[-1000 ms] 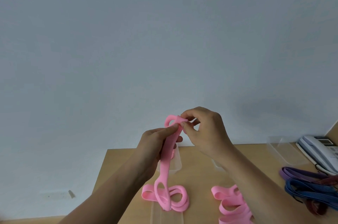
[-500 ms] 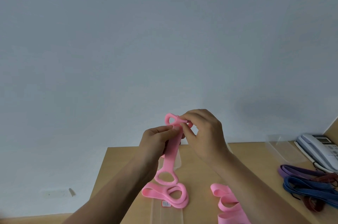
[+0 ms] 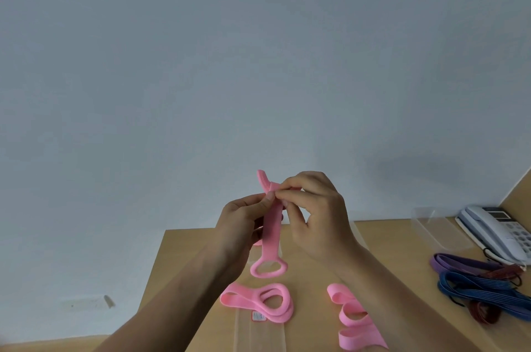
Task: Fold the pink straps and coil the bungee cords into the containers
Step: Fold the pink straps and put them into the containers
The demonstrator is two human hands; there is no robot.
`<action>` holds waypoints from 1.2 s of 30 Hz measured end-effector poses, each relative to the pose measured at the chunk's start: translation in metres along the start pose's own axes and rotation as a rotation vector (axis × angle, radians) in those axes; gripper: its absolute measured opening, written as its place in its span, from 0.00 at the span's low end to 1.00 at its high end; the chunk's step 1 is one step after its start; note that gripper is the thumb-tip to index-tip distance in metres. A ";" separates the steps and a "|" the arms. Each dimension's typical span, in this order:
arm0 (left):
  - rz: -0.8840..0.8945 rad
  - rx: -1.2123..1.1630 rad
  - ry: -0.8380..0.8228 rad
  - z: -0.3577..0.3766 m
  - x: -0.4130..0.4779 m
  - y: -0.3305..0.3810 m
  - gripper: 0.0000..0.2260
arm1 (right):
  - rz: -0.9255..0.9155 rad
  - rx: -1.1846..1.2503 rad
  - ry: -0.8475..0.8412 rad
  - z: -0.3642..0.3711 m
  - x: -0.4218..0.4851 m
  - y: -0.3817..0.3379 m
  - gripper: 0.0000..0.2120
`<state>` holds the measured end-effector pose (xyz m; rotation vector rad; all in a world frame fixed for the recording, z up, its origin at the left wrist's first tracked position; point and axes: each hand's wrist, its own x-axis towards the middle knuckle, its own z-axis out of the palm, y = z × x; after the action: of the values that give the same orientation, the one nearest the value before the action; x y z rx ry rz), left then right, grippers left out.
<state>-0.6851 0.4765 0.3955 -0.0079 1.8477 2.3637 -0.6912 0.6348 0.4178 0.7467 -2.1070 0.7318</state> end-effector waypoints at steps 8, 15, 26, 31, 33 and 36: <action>0.027 0.098 0.035 0.003 -0.006 0.001 0.11 | 0.315 0.118 -0.126 -0.013 0.014 -0.002 0.07; 0.038 0.177 0.061 0.004 -0.008 0.003 0.10 | 0.388 0.214 -0.388 -0.020 0.018 0.004 0.05; -0.206 0.056 0.107 0.004 -0.005 0.006 0.10 | 0.313 0.111 -0.165 -0.015 0.005 0.014 0.05; -0.271 -0.066 0.063 0.002 0.000 0.011 0.22 | 0.216 -0.022 -0.134 -0.009 0.001 0.016 0.06; -0.269 -0.051 0.041 0.002 0.000 0.013 0.26 | 0.190 -0.047 -0.123 -0.008 0.000 0.015 0.07; -0.251 -0.059 0.040 0.004 0.000 0.015 0.30 | 0.142 -0.048 -0.108 -0.005 -0.002 0.012 0.11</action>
<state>-0.6862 0.4765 0.4110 -0.2785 1.6813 2.2573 -0.6963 0.6472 0.4159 0.6273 -2.2855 0.7284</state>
